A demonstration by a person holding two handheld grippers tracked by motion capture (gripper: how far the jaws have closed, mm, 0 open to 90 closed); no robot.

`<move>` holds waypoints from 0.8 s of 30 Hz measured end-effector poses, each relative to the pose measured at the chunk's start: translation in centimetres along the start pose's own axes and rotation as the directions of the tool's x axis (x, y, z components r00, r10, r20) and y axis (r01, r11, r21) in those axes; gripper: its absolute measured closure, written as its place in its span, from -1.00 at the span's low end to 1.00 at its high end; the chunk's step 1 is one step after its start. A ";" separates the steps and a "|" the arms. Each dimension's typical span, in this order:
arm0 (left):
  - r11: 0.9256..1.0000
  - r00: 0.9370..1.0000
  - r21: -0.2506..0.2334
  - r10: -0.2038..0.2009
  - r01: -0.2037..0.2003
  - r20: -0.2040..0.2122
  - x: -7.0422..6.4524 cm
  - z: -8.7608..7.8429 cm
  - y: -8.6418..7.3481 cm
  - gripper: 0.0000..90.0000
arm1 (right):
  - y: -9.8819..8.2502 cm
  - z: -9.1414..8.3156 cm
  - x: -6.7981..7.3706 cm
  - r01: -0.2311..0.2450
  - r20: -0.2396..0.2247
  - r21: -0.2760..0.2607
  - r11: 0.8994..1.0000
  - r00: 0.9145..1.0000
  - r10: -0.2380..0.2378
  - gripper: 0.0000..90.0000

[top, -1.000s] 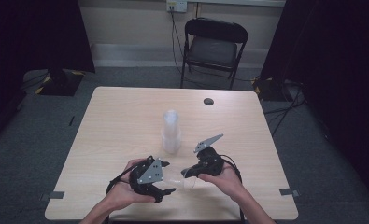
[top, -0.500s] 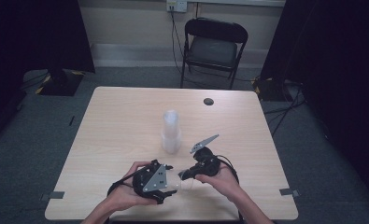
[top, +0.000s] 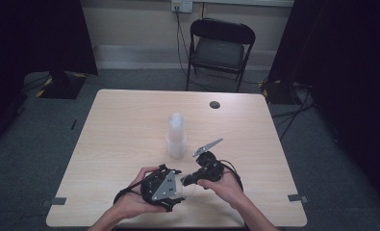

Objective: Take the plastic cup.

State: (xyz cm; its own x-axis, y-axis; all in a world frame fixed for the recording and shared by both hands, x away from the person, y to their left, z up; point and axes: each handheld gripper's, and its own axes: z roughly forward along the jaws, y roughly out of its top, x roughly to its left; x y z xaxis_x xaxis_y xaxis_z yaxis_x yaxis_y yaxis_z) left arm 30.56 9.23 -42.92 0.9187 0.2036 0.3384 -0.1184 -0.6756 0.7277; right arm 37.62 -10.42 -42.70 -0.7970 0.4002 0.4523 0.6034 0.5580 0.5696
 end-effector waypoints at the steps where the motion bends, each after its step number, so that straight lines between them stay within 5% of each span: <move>1: 1.000 1.000 0.006 0.011 -0.011 0.005 0.0 0.0 0.1 -0.50 | 0.0 0.1 0.0 -0.005 0.001 0.004 1.000 1.000 0.005 1.00; 17: 1.000 1.000 -0.004 0.005 -0.005 -0.006 -0.2 0.1 0.3 -0.43 | 0.1 0.6 0.3 -0.059 0.020 -0.009 0.998 0.998 0.060 0.98; 24: 0.999 1.000 -0.025 -0.027 0.026 -0.014 -0.3 0.2 0.1 -0.35 | 0.1 0.4 0.1 -0.062 0.027 -0.023 0.998 0.998 0.063 0.91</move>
State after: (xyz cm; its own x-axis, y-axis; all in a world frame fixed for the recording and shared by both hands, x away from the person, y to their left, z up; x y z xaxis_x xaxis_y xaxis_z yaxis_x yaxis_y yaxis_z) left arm 30.40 8.98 -43.09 0.9163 0.2311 0.3270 -0.1037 -0.6518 0.7513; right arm 37.53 -10.02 -42.89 -0.7578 0.4537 0.4689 0.6524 0.5149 0.5562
